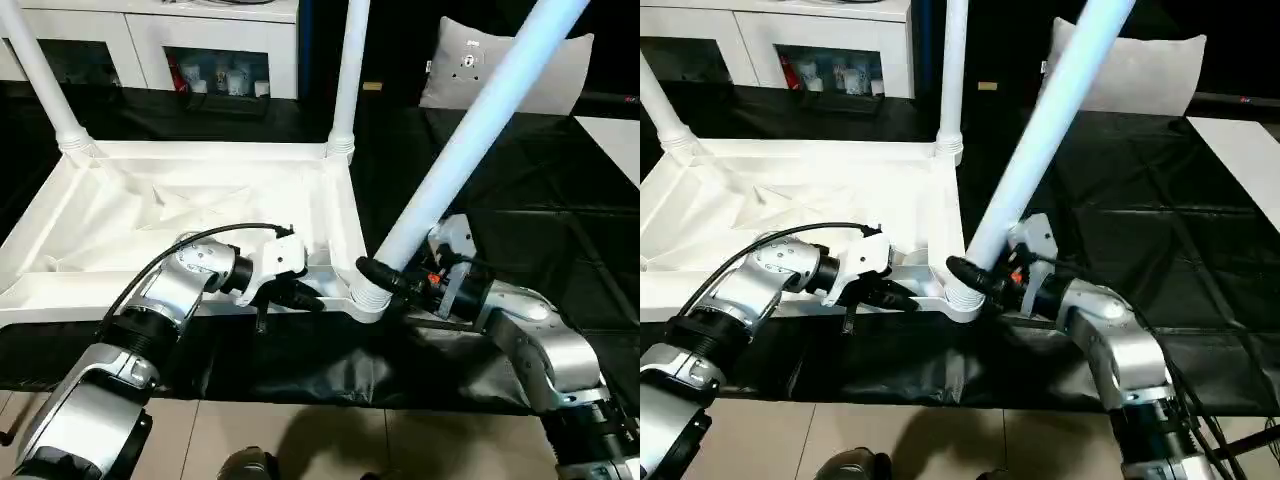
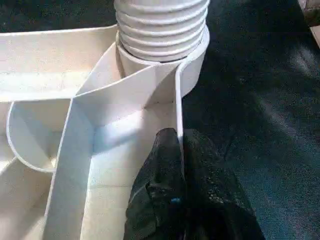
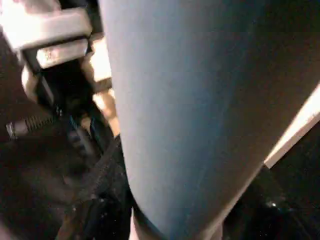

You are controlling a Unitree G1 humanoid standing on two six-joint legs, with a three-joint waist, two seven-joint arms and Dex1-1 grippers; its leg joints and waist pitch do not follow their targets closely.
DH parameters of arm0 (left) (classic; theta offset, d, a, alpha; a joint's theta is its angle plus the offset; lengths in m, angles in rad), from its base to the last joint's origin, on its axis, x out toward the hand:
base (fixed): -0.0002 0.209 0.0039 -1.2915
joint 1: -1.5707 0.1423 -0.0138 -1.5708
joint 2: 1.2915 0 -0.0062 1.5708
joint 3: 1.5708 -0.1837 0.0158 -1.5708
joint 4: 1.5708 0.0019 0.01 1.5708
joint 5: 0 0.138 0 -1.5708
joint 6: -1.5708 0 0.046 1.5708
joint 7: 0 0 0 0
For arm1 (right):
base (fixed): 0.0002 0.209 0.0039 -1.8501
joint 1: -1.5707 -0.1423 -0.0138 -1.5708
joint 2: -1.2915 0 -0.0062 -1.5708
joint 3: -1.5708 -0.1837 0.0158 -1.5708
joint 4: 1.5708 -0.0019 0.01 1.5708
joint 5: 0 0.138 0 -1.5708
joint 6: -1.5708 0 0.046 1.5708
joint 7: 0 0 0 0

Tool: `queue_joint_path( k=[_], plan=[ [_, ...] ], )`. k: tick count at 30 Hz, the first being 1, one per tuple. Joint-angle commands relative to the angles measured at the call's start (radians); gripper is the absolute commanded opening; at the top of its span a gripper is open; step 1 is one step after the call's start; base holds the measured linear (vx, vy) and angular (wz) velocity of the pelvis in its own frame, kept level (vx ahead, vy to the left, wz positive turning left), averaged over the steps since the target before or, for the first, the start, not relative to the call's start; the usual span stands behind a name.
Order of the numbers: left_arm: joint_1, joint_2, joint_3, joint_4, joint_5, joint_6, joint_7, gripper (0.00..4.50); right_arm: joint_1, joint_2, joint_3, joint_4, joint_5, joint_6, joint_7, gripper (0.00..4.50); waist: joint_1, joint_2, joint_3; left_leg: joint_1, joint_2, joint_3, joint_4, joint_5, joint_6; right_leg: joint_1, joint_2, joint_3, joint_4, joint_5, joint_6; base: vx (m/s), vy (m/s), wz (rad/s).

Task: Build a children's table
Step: Insert table leg to table base

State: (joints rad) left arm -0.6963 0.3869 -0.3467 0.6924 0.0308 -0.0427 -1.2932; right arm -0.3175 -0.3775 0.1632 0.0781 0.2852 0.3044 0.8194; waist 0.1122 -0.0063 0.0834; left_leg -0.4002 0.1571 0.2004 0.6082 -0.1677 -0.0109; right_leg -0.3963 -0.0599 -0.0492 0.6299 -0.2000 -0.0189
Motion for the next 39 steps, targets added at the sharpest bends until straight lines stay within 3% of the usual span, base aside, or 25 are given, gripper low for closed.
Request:
queue_joint_path(
  k=[1,3,4,5,8,9,11,12,17,20,24,27,28,29,30,31,32,33,34,36,39],
  plan=[
    [-0.011,0.004,0.027,-0.030,-0.021,-0.021,0.000,0.00,0.036,-0.033,0.051,0.078,-0.081,0.040,0.009,1.88,-0.009,0.004,-0.058,0.042,0.086,-0.049,-0.088,-0.331,-0.028,0.024,-0.113,0.058,-0.101,-0.344,-0.183,0.000,0.000,0.00],
    [-0.018,0.012,0.018,-0.027,-0.016,-0.030,-0.019,0.00,0.022,-0.051,0.083,0.095,-0.096,0.037,0.046,1.88,-0.011,0.004,-0.051,0.044,0.087,-0.050,-0.090,-0.345,-0.029,0.019,-0.114,0.060,-0.105,-0.364,-0.178,0.000,0.000,0.00],
    [-0.023,0.014,0.014,-0.022,-0.013,-0.037,-0.024,0.00,0.017,-0.055,0.092,0.099,-0.099,0.038,0.057,1.88,-0.012,0.003,-0.053,0.043,0.087,-0.050,-0.091,-0.344,-0.029,0.021,-0.112,0.060,-0.102,-0.352,-0.180,0.000,0.000,0.00],
    [-0.029,0.017,0.008,-0.016,-0.007,-0.047,-0.032,0.00,0.012,-0.062,0.105,0.105,-0.103,0.039,0.073,1.88,-0.014,0.005,-0.045,0.044,0.087,-0.050,-0.094,-0.352,-0.026,0.017,-0.110,0.061,-0.104,-0.347,-0.179,0.000,0.000,0.00],
    [-0.049,0.015,0.004,0.004,-0.002,-0.059,-0.042,0.00,0.002,-0.062,0.115,0.120,-0.094,0.049,0.090,1.88,-0.014,0.002,-0.044,0.046,0.086,-0.048,-0.095,-0.340,-0.016,0.018,-0.110,0.062,-0.104,-0.318,-0.181,0.000,0.000,0.00],
    [-0.074,0.013,0.005,0.029,0.000,-0.068,-0.049,0.00,-0.005,-0.059,0.119,0.133,-0.086,0.057,0.103,1.88,-0.015,0.003,-0.030,0.042,0.084,-0.047,-0.098,-0.332,-0.007,0.013,-0.107,0.062,-0.106,-0.304,-0.181,0.000,0.000,0.00],
    [-0.111,0.012,0.007,0.065,0.003,-0.080,-0.061,0.00,-0.015,-0.052,0.121,0.154,-0.089,0.058,0.114,1.88,-0.018,0.002,-0.020,0.047,0.084,-0.049,-0.101,-0.364,-0.006,0.010,-0.109,0.062,-0.113,-0.357,-0.175,0.000,0.000,0.00],
    [-0.123,0.011,0.008,0.081,0.007,-0.085,-0.061,0.00,-0.021,-0.050,0.124,0.162,-0.092,0.057,0.115,1.88,-0.018,0.001,-0.020,0.049,0.085,-0.050,-0.100,-0.372,-0.010,0.011,-0.111,0.063,-0.114,-0.372,-0.174,0.000,0.000,0.00],
    [-0.171,0.023,0.007,0.138,0.025,-0.109,-0.062,0.00,-0.045,-0.038,0.136,0.171,-0.088,0.068,0.124,1.88,-0.025,-0.001,0.002,0.054,0.089,-0.062,-0.112,-0.449,-0.042,0.005,-0.118,0.061,-0.125,-0.498,-0.157,0.000,0.000,0.00],
    [-0.175,0.038,0.015,0.144,0.022,-0.103,-0.070,0.00,-0.056,-0.019,0.141,0.170,-0.091,0.077,0.116,1.88,-0.032,0.000,0.005,0.047,0.094,-0.064,-0.123,-0.424,-0.046,0.011,-0.119,0.060,-0.122,-0.448,-0.165,0.000,0.000,0.00],
    [-0.147,0.052,0.027,0.119,0.010,-0.080,-0.075,0.00,-0.061,0.008,0.128,0.173,-0.094,0.101,0.074,1.88,-0.037,0.000,0.012,0.049,0.094,-0.067,-0.126,-0.469,-0.068,0.006,-0.126,0.064,-0.125,-0.490,-0.173,0.000,0.000,0.00],
    [-0.085,0.065,0.052,0.041,-0.007,0.005,-0.036,0.00,-0.063,0.040,0.107,0.175,-0.104,0.134,-0.008,1.88,-0.040,-0.001,0.020,0.056,0.093,-0.074,-0.124,-0.525,-0.082,-0.004,-0.135,0.067,-0.137,-0.613,-0.152,0.000,0.000,0.00],
    [-0.021,0.072,0.073,-0.067,-0.032,0.099,-0.015,0.00,-0.062,0.056,0.097,0.174,-0.118,0.152,-0.058,1.88,-0.042,0.000,0.020,0.064,0.090,-0.078,-0.121,-0.560,-0.086,-0.006,-0.136,0.065,-0.146,-0.694,-0.121,0.000,0.000,0.00],
    [-0.004,0.073,0.077,-0.097,-0.039,0.124,-0.011,0.00,-0.062,0.060,0.095,0.174,-0.121,0.156,-0.069,1.88,-0.043,0.002,0.018,0.063,0.095,-0.083,-0.123,-0.560,-0.094,-0.005,-0.142,0.068,-0.141,-0.690,-0.124,0.000,0.000,0.00],
    [0.049,0.077,0.085,-0.198,-0.060,0.205,0.000,0.00,-0.065,0.074,0.084,0.177,-0.124,0.173,-0.101,1.88,-0.048,0.001,0.020,0.060,0.094,-0.083,-0.127,-0.559,-0.092,-0.006,-0.135,0.065,-0.144,-0.695,-0.116,0.000,0.000,0.00],
    [0.092,0.076,0.086,-0.286,-0.076,0.270,0.008,0.00,-0.073,0.085,0.076,0.186,-0.125,0.180,-0.120,1.88,-0.054,0.008,0.015,0.059,0.094,-0.082,-0.132,-0.555,-0.098,-0.005,-0.129,0.063,-0.141,-0.662,-0.122,0.000,0.000,0.00],
    [0.123,0.074,0.081,-0.354,-0.086,0.315,0.013,0.00,-0.082,0.092,0.071,0.197,-0.128,0.182,-0.133,1.88,-0.059,0.007,0.013,0.055,0.097,-0.084,-0.137,-0.552,-0.103,0.002,-0.128,0.062,-0.135,-0.629,-0.129,0.000,0.000,0.00],
    [0.158,0.070,0.072,-0.431,-0.092,0.365,0.023,0.00,-0.095,0.099,0.065,0.214,-0.133,0.181,-0.149,1.88,-0.067,0.016,0.006,0.044,0.098,-0.085,-0.144,-0.531,-0.113,0.012,-0.121,0.058,-0.120,-0.546,-0.148,0.032,0.033,-0.20],
    [0.186,0.064,0.058,-0.497,-0.090,0.411,0.039,0.00,-0.109,0.105,0.060,0.231,-0.139,0.178,-0.163,1.88,-0.077,0.014,0.010,0.031,0.095,-0.082,-0.152,-0.513,-0.110,0.015,-0.110,0.054,-0.117,-0.485,-0.155,0.031,0.042,-0.24],
    [0.208,0.049,0.045,-0.557,-0.073,0.453,0.067,0.00,-0.124,0.113,0.052,0.247,-0.142,0.176,-0.181,1.88,-0.085,0.020,0.005,0.042,0.092,-0.075,-0.145,-0.521,-0.115,0.010,-0.109,0.058,-0.118,-0.429,-0.178,0.016,0.021,-0.12],
    [0.221,0.000,0.029,-0.626,-0.020,0.523,0.144,0.00,-0.143,0.121,0.042,0.257,-0.138,0.181,-0.197,1.88,-0.080,0.018,0.003,0.060,0.090,-0.061,-0.133,-0.494,-0.099,0.002,-0.113,0.067,-0.131,-0.409,-0.195,0.000,0.000,0.00]
  ],
)
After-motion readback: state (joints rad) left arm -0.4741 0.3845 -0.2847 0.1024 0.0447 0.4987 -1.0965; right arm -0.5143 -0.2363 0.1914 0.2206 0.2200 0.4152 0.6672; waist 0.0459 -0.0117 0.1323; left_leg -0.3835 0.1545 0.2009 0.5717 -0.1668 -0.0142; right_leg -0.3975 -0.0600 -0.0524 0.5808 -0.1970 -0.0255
